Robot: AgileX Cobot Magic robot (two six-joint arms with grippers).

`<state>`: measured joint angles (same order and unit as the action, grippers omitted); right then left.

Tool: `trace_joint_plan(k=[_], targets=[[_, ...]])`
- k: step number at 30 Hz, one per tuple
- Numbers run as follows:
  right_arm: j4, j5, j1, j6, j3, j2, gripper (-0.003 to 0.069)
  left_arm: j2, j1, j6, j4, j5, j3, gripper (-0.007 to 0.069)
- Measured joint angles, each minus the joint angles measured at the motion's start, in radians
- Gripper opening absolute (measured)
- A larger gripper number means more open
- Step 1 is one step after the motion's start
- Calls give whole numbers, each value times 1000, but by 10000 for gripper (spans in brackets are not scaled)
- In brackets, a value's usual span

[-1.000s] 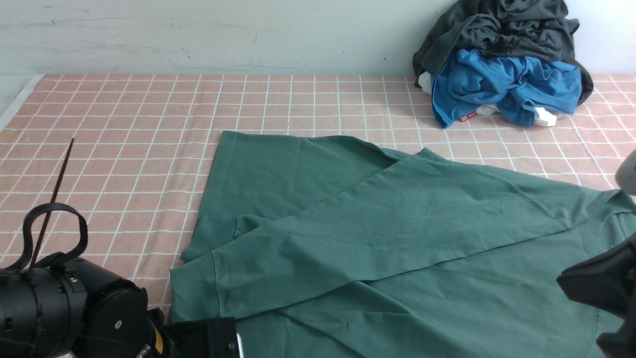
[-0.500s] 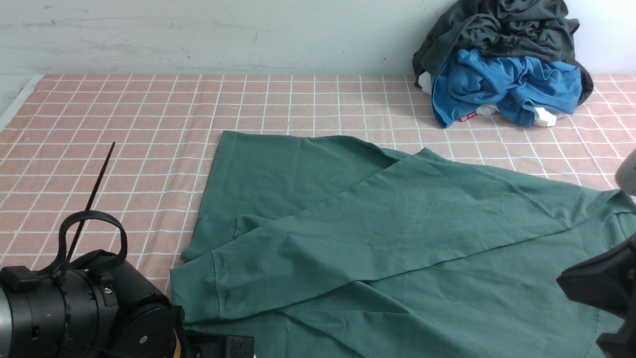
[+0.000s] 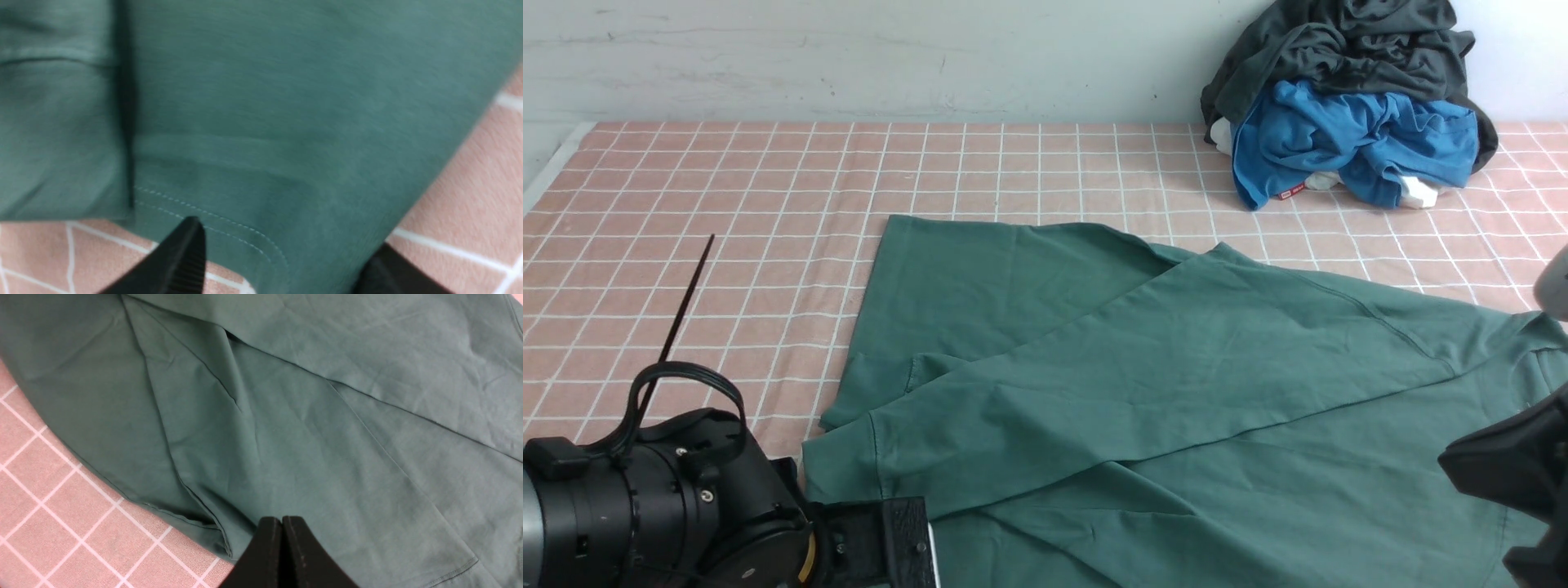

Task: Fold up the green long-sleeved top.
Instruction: Use both arms simultaneously to clamp the lower edge of the clothing fabric

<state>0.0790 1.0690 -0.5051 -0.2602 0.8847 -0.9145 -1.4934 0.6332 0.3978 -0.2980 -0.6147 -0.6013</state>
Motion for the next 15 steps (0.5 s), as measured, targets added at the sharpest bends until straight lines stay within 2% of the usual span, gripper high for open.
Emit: trace_joint_plan(k=[2, 8, 9, 12, 15], targets=[[0, 0, 0, 0, 0, 0, -14, 0, 0, -37, -1, 10, 0, 316], [0, 0, 0, -1, 0, 0, -14, 0, 0, -57, -1, 11, 0, 46], [0, 1, 0, -7, 0, 0, -14, 0, 0, -57, -1, 9, 0, 21], [0, 16, 0, -46, 0, -2, 3, 0, 0, -57, -1, -27, 0, 8], [-4, 45, 0, -92, 0, -21, 71, 2, 0, -57, -3, -113, -2, 8]])
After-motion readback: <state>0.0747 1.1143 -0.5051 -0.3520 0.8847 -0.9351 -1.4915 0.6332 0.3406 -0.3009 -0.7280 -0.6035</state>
